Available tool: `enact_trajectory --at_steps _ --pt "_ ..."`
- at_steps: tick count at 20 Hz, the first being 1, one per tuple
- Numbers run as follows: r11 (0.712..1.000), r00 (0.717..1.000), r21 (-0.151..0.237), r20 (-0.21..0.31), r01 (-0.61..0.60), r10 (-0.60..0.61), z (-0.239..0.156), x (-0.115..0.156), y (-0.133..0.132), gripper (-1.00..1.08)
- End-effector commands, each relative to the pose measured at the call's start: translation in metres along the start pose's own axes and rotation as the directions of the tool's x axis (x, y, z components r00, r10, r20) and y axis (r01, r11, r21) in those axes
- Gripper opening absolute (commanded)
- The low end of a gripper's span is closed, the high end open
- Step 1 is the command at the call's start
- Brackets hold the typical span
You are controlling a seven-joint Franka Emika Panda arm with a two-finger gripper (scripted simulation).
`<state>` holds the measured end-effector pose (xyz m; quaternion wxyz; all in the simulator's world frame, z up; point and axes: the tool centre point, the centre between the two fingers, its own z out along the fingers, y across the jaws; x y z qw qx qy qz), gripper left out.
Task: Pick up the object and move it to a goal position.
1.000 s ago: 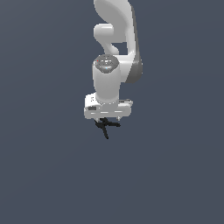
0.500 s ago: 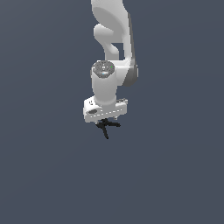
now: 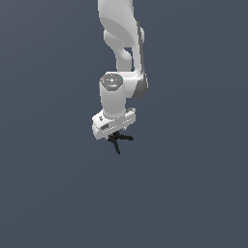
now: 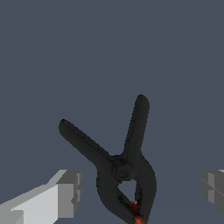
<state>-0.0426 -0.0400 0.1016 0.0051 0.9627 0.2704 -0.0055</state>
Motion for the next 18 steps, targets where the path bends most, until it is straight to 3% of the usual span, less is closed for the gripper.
enact_trajectory --at_steps 1,9,18 --pt "0.998 0.998 0.001 -0.002 0.067 -0.067 0.007 -0.006 -0.001 1.00" --pt "0.974 0.974 0.002 -0.010 0.225 -0.225 0.024 -0.019 -0.005 1.00" --pt "0.954 0.954 0.002 -0.015 0.301 -0.301 0.032 -0.026 -0.008 1.00"
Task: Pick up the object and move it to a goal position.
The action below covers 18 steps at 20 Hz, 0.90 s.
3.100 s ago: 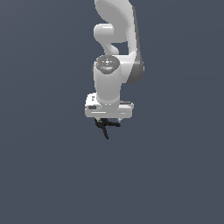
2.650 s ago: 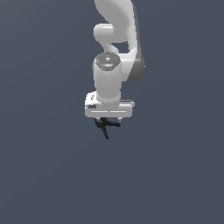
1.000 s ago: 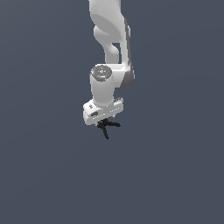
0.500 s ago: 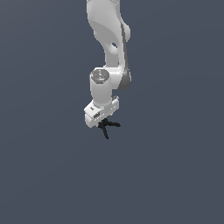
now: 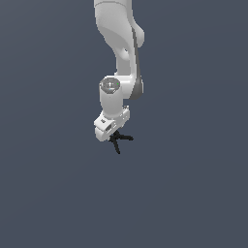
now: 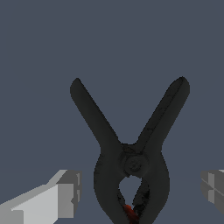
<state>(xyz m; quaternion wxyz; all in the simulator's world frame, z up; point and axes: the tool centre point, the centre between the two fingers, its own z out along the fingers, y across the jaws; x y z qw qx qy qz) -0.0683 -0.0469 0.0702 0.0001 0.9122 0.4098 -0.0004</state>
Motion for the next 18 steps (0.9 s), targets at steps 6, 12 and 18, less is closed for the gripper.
enact_trajectory --at_steps 6,12,18 --pt "1.000 1.000 0.000 0.000 0.007 -0.007 0.004 -0.001 0.000 1.00" --pt "1.000 1.000 0.000 -0.001 0.009 -0.009 0.027 -0.001 -0.001 1.00" --pt "1.000 1.000 0.000 -0.001 0.012 -0.012 0.049 -0.001 -0.001 1.00"
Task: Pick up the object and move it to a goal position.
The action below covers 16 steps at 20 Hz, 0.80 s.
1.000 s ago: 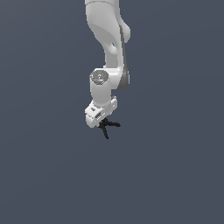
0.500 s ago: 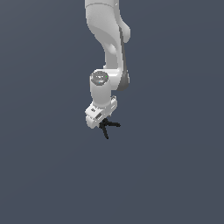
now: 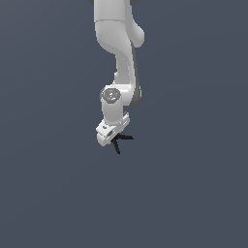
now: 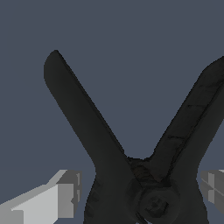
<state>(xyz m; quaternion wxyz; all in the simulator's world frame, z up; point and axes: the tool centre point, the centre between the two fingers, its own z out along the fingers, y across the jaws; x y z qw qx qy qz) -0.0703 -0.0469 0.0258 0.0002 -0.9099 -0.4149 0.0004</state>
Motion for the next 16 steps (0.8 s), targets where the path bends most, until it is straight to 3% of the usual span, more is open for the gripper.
enact_trajectory --at_steps 1,3,4,16 --pt "1.000 1.000 -0.001 0.000 0.001 -0.001 0.0056 0.0003 0.0004 1.00" --pt "1.000 1.000 -0.001 0.000 0.001 -0.001 0.0067 0.0003 0.0005 1.00" --pt "1.000 1.000 -0.001 0.000 0.001 -0.001 0.0067 0.0003 0.0005 -1.00" --pt "1.000 1.000 -0.003 -0.001 0.000 0.000 0.0044 0.0007 0.0009 -1.00"
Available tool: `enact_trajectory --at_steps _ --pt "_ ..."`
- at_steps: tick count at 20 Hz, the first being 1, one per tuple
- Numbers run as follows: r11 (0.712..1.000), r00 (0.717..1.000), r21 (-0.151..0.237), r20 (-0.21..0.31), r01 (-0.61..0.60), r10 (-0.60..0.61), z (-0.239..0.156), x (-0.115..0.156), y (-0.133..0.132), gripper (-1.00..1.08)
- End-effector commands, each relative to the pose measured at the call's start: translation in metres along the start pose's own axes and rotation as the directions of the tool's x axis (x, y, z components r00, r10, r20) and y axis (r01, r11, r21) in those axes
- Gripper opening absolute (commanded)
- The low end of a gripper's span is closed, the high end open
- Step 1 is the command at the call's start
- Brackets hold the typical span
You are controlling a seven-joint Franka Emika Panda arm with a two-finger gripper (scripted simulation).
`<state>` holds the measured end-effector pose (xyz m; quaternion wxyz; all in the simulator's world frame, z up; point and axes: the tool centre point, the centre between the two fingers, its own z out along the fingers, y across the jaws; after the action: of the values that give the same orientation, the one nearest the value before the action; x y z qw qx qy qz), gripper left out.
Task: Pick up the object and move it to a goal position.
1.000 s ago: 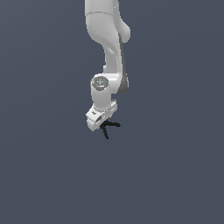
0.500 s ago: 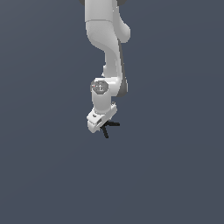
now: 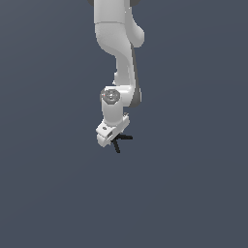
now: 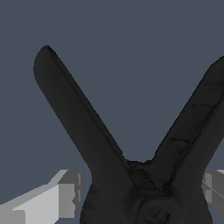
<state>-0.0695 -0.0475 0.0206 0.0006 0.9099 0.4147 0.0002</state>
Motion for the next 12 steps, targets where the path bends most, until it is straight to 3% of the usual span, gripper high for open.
enact_trajectory --at_steps 1,12 --pt "1.000 1.000 -0.001 0.000 0.000 0.000 -0.002 0.001 -0.001 -1.00" --pt "1.000 1.000 -0.001 0.001 0.001 -0.001 -0.049 0.031 -0.030 -1.00"
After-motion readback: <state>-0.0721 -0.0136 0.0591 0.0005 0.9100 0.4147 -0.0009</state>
